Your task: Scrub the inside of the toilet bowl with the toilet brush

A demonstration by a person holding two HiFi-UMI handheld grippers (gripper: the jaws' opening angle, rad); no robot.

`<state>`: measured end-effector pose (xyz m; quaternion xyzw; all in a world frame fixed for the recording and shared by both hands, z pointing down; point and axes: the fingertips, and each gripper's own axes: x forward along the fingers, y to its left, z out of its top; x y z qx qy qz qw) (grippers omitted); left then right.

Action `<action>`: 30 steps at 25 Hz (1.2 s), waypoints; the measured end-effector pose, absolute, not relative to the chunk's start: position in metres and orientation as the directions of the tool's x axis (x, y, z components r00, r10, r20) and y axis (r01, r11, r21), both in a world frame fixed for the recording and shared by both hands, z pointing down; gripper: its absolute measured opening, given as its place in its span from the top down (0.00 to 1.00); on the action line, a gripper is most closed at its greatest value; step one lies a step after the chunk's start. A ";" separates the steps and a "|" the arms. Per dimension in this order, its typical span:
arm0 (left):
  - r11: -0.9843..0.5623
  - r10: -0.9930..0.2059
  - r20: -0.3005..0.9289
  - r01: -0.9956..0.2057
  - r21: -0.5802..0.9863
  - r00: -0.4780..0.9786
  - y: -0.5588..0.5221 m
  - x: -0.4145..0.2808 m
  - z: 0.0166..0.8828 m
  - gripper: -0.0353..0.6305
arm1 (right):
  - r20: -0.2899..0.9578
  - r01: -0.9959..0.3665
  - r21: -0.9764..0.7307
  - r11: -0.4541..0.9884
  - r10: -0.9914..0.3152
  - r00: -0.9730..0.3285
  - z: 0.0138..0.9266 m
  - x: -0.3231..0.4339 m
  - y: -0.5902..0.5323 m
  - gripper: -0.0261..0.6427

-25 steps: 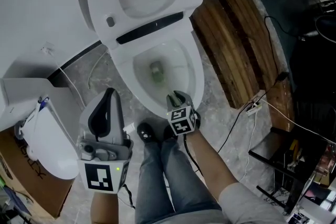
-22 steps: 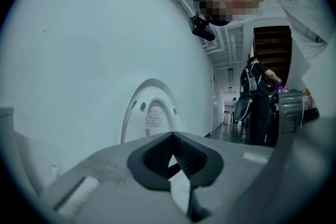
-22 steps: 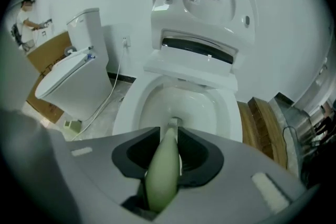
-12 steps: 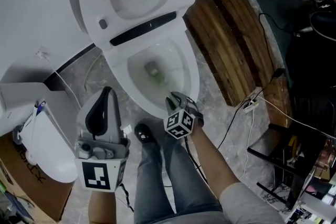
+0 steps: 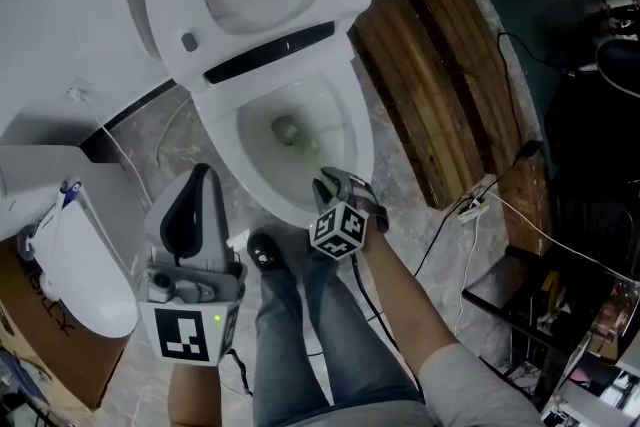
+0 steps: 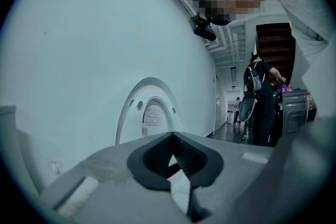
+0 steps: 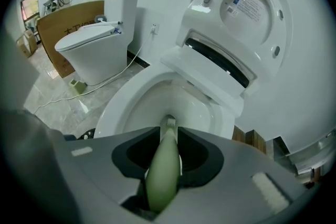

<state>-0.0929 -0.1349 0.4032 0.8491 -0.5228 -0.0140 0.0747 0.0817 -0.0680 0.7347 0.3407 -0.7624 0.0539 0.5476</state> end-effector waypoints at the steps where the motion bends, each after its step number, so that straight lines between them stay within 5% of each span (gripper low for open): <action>1: -0.437 -0.892 0.055 -0.888 0.142 0.448 -0.135 -0.092 0.403 0.94 | 0.869 -0.573 0.293 0.765 -0.463 -0.176 0.733 0.082 -0.071 0.81; 15: -0.366 -0.924 0.068 -0.921 0.130 0.377 -0.148 -0.097 0.403 0.94 | 0.864 -0.352 0.363 0.863 -0.453 -0.220 0.731 0.074 -0.112 0.80; 30: -0.361 -0.925 0.078 -0.924 0.124 0.372 -0.157 -0.099 0.407 0.94 | 0.885 -0.391 0.328 0.860 -0.425 -0.192 0.742 0.077 -0.115 0.80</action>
